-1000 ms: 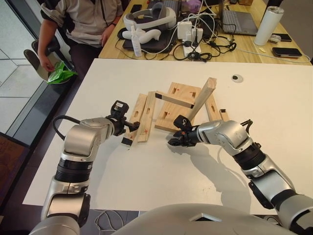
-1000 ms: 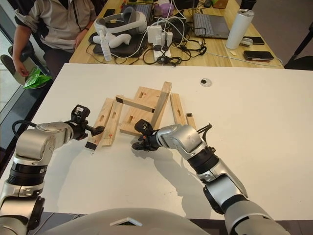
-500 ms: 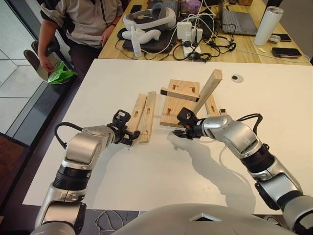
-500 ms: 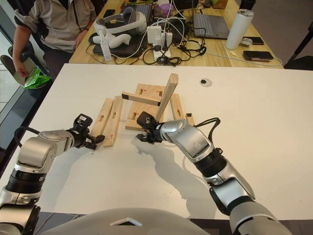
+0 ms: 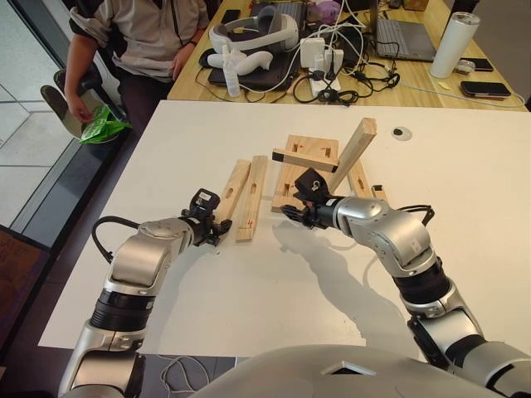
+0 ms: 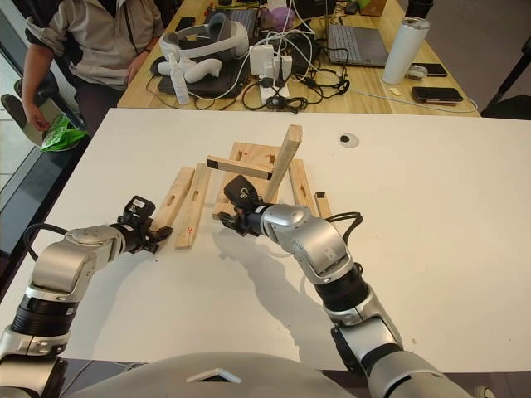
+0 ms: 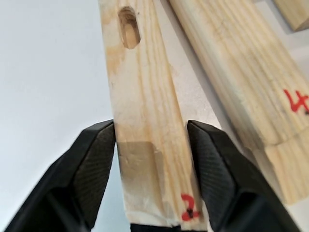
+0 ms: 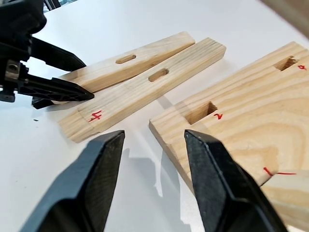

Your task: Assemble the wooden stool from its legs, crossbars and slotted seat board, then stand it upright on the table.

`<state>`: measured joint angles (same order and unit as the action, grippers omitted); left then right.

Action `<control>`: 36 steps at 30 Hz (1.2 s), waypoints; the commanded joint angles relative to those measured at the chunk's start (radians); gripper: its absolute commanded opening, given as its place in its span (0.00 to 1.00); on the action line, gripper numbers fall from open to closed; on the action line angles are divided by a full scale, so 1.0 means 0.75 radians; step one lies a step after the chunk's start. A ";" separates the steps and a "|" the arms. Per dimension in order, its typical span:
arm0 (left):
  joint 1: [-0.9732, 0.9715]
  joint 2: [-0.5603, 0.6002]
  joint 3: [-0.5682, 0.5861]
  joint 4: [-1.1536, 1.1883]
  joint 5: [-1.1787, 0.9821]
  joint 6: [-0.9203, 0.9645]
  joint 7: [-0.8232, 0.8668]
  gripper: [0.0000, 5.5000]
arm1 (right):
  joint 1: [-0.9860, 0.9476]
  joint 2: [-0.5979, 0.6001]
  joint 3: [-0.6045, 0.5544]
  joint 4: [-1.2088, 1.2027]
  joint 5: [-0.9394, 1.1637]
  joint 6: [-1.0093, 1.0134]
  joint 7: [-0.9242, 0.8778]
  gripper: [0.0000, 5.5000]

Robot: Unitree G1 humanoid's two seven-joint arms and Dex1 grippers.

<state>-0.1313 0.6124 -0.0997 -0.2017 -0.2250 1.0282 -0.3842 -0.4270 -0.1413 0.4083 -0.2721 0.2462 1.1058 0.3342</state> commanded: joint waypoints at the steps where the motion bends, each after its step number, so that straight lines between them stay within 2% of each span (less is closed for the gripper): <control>1: 0.014 -0.011 0.012 0.083 0.040 -0.001 0.026 0.39 | -0.040 0.022 -0.017 0.018 -0.017 -0.013 -0.017 0.42; 10: -0.217 -0.044 0.203 0.186 0.118 -0.138 0.196 0.39 | -0.067 0.102 -0.034 -0.003 -0.027 -0.194 -0.012 0.42; 15: -0.476 -0.025 0.239 0.220 0.341 -0.414 0.457 0.38 | -0.122 0.256 -0.213 -0.038 0.068 -0.386 -0.039 0.42; 18: -0.556 -0.084 0.240 0.136 0.400 -0.583 0.535 0.38 | -0.210 0.389 -0.389 -0.013 0.171 -0.473 -0.108 0.42; 19: -0.559 -0.114 0.247 0.100 0.393 -0.625 0.542 0.38 | -0.235 0.421 -0.442 0.003 0.212 -0.485 -0.123 0.46; 22: -0.520 -0.205 0.241 -0.055 0.338 -0.740 0.504 0.38 | -0.335 0.462 -0.578 0.065 0.378 -0.466 -0.133 0.57; 24: -0.491 -0.255 0.222 -0.144 0.279 -0.788 0.438 0.38 | -0.406 0.460 -0.620 0.107 0.469 -0.450 -0.122 0.60; 29: -0.483 -0.353 0.224 -0.311 0.068 -0.786 0.291 0.38 | -0.573 0.471 -0.692 0.225 0.642 -0.478 -0.149 0.60; 36: -0.431 -0.354 0.156 -0.390 0.059 -0.762 0.216 0.38 | -0.607 0.461 -0.696 0.265 0.797 -0.503 -0.182 0.60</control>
<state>-0.4652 0.3477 0.0326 -0.4737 -0.1841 0.4443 -0.2102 -0.8250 0.1258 -0.1120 -0.0781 0.8117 0.7335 0.2086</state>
